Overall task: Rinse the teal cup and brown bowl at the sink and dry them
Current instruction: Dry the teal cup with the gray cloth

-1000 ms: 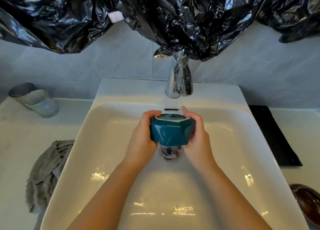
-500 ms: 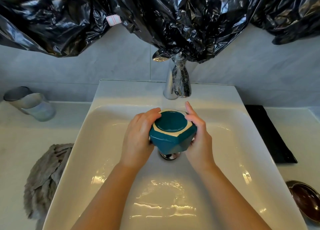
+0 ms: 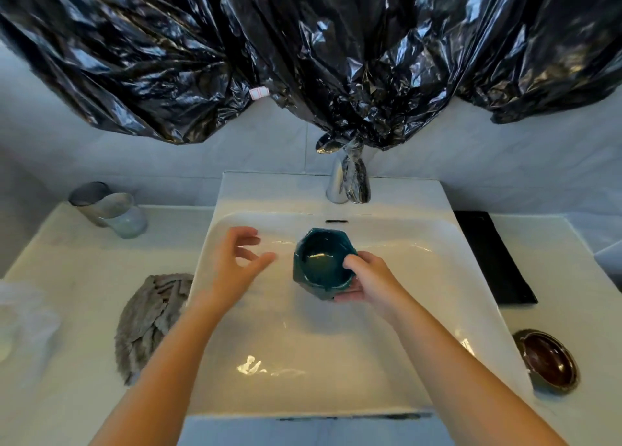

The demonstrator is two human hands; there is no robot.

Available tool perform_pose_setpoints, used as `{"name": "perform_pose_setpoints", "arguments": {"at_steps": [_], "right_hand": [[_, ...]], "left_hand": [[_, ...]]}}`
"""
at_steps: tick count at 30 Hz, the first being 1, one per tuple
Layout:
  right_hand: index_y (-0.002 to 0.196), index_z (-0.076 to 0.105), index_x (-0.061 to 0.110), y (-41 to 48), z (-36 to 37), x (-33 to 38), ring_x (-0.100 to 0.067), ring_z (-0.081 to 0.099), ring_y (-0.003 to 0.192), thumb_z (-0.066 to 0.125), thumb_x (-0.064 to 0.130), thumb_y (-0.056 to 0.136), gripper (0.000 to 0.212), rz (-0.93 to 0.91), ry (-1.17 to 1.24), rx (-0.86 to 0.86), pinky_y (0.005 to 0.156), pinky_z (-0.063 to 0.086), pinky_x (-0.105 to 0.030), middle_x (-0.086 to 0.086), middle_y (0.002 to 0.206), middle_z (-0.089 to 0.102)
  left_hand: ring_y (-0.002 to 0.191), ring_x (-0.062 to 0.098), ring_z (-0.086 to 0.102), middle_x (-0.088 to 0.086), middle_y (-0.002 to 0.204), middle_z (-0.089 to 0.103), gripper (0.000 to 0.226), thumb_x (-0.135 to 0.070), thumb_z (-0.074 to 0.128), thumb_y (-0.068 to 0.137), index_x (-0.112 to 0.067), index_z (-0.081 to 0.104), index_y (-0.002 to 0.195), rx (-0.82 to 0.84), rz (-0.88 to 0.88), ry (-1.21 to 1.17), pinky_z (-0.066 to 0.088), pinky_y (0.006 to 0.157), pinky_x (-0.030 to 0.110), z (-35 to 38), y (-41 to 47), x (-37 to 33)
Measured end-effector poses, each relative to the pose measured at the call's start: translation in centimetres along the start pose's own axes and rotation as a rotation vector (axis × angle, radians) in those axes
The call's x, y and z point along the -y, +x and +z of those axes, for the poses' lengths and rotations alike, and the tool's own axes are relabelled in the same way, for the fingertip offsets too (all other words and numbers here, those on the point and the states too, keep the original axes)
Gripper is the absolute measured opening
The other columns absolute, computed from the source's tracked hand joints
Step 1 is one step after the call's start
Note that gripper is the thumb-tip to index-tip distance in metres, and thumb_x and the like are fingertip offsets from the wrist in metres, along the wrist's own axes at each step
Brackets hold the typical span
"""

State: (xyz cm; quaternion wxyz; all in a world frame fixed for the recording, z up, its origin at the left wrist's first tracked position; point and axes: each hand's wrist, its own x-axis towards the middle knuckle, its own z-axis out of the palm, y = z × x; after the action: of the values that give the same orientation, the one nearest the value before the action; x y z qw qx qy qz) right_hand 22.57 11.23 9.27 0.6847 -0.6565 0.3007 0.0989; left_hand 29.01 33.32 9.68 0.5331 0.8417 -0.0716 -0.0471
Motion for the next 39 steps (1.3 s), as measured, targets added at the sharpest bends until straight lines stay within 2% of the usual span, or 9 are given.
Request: {"name": "perform_pose_setpoints", "arguments": {"at_steps": [5,7,11,17,20,25,33,36,39], "right_hand": [[0.106,0.059,0.002,-2.4,1.0,0.0,-0.027,0.071,0.073,0.056,0.016,0.090,0.022,0.040,-0.098,-0.019,0.078,0.061,-0.049,-0.012,0.087,0.063],[0.106,0.059,0.001,-2.6,1.6,0.0,-0.024,0.071,0.070,0.057,0.017,0.090,0.023,0.045,-0.131,-0.016,0.078,0.061,-0.049,-0.011,0.088,0.063],[0.096,0.057,0.005,-2.8,2.8,0.0,-0.022,0.069,0.065,0.059,0.016,0.089,0.014,0.047,-0.127,-0.007,0.078,0.061,-0.048,-0.011,0.084,0.061],[0.088,0.057,0.010,-2.8,3.1,-0.5,-0.018,0.068,0.061,0.057,0.015,0.090,0.005,0.049,-0.126,-0.019,0.077,0.061,-0.045,-0.009,0.081,0.061],[0.090,0.057,0.010,-2.8,2.8,-0.6,-0.020,0.069,0.063,0.058,0.016,0.090,0.007,0.048,-0.141,-0.020,0.075,0.062,-0.042,-0.009,0.084,0.062],[0.096,0.057,0.008,-2.5,2.4,-0.5,-0.026,0.073,0.077,0.063,0.026,0.087,0.021,0.025,-0.140,-0.042,0.074,0.062,-0.045,-0.014,0.099,0.066],[0.093,0.055,0.016,-2.2,0.8,0.4,-0.022,0.069,0.077,0.060,0.042,0.090,0.026,-0.066,-0.231,-0.171,0.056,0.060,-0.029,-0.002,0.096,0.062],[0.089,0.054,0.017,-1.7,-0.2,0.5,-0.025,0.071,0.076,0.060,0.043,0.090,0.027,-0.090,-0.233,-0.193,0.047,0.054,-0.024,-0.004,0.091,0.064],[0.092,0.055,0.013,-1.0,-1.2,0.4,-0.023,0.070,0.077,0.057,0.040,0.091,0.027,-0.083,-0.227,-0.186,0.052,0.059,-0.029,-0.008,0.092,0.067]], "left_hand": [[0.096,0.028,0.057,0.012,0.109,0.061,0.022,-0.011,0.068,0.084,-0.010,0.066,0.107,-0.223,-0.083,0.466,0.047,0.082,0.039,-8.1,-2.2,6.7],[0.098,0.035,0.056,0.017,0.112,0.062,0.020,-0.019,0.067,0.083,-0.013,0.071,0.102,-0.093,-0.219,0.691,0.044,0.083,0.039,-9.3,-2.3,10.0],[0.134,0.037,0.030,0.014,0.151,0.029,0.064,-0.045,0.066,0.079,-0.030,0.045,0.137,0.226,-0.470,0.858,0.032,0.107,0.046,-9.0,-2.6,14.6],[0.101,0.041,0.054,0.026,0.119,0.054,0.041,0.009,0.052,0.075,-0.005,0.065,0.111,-0.031,-0.398,0.730,0.048,0.081,0.042,-8.4,-3.1,13.9],[0.090,0.041,0.057,0.024,0.104,0.059,0.043,0.016,0.053,0.070,-0.003,0.069,0.106,-0.133,-0.307,0.627,0.050,0.074,0.042,-9.2,-2.7,10.5],[0.096,0.038,0.057,0.021,0.114,0.058,0.036,0.012,0.059,0.077,-0.003,0.068,0.109,-0.324,-0.050,0.535,0.048,0.086,0.042,-9.0,-3.3,2.4],[0.092,0.019,0.062,0.000,0.103,0.067,0.043,-0.001,0.064,0.074,-0.024,0.067,0.110,0.009,0.091,0.341,0.050,0.085,0.029,-3.0,-3.0,-5.8],[0.078,0.001,0.059,-0.014,0.090,0.061,0.052,-0.007,0.067,0.080,-0.029,0.050,0.123,0.100,0.068,0.245,0.046,0.065,0.007,2.0,-2.8,-6.7],[0.087,0.005,0.061,-0.010,0.094,0.065,0.043,-0.020,0.072,0.081,-0.028,0.052,0.118,0.081,0.110,0.201,0.051,0.072,0.016,5.6,-2.4,-6.2]]}}
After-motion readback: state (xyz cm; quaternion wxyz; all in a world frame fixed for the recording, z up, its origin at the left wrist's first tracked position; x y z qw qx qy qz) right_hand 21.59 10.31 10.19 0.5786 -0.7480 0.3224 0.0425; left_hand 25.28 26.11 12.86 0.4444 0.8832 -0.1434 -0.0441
